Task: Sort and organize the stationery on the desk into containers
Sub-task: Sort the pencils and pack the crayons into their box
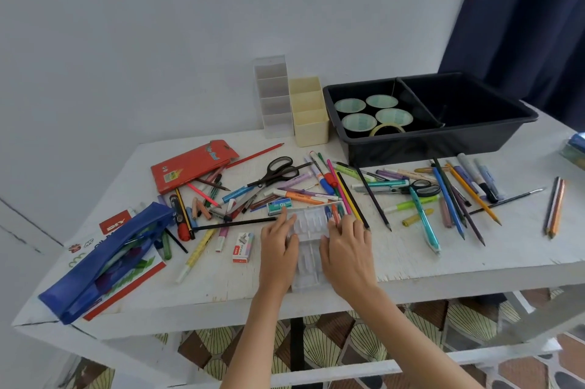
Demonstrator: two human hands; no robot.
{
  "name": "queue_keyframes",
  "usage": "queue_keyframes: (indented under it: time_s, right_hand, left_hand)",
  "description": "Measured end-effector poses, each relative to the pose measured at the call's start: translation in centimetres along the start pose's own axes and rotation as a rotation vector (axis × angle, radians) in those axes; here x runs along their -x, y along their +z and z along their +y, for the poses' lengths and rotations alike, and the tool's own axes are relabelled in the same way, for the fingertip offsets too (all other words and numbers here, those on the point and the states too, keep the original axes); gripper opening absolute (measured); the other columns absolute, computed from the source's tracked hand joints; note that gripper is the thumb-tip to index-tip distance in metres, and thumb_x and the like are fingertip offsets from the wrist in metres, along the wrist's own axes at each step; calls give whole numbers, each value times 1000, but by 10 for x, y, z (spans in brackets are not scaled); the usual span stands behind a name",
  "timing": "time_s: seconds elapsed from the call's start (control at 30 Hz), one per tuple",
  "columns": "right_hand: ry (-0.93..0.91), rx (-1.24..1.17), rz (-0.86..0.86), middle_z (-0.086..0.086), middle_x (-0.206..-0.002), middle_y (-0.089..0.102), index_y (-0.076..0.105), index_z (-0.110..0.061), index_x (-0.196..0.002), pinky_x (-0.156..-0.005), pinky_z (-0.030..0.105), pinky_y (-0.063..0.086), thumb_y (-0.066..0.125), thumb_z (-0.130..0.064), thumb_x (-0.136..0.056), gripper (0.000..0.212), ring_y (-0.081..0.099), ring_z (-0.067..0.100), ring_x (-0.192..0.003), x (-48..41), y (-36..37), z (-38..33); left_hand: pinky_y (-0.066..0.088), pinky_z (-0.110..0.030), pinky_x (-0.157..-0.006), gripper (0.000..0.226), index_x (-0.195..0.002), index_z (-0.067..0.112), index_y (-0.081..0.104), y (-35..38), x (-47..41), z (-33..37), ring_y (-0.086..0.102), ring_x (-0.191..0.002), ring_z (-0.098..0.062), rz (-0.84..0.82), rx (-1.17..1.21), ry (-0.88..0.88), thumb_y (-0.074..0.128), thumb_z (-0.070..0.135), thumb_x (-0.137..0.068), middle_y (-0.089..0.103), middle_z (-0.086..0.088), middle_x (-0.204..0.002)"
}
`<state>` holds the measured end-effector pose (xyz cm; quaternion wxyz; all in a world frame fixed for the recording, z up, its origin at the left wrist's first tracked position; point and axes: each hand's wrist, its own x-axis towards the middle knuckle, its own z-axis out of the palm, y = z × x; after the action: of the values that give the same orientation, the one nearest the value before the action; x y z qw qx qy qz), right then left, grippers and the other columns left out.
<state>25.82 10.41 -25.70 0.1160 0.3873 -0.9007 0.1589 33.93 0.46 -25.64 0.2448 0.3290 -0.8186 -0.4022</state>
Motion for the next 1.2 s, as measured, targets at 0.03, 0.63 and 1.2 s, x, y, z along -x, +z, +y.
queue_keyframes:
  time_s: [0.03, 0.63, 1.2]
  right_hand:
    - [-5, -63, -17, 12, -103, 56, 64, -5, -106, -77, 37, 47, 55, -23, -88, 27, 55, 27, -91, -1, -2, 2]
    - [569, -579, 266, -2, -97, 63, 69, -13, -97, -66, 11, 43, 53, -1, -89, 22, 55, 3, -74, 20, -53, 122]
    - [457, -311, 105, 3, -104, 55, 65, -10, -116, -69, 22, 46, 50, -11, -95, 26, 54, 15, -82, -6, -60, 172]
  left_hand:
    - [20, -16, -98, 43, -138, 20, 44, 0, 0, 2, 23, -129, -7, 8, -27, -1, 44, 13, -96, 31, 8, -151]
    - [37, -11, -78, 25, -117, 13, 63, 109, -19, 106, 53, -102, -8, -185, -231, 396, 53, 18, -94, 63, 0, -110]
    - [44, -23, -88, 26, -118, 14, 58, 166, -30, 132, 50, -106, -12, -207, -382, 390, 55, 16, -92, 56, 0, -114]
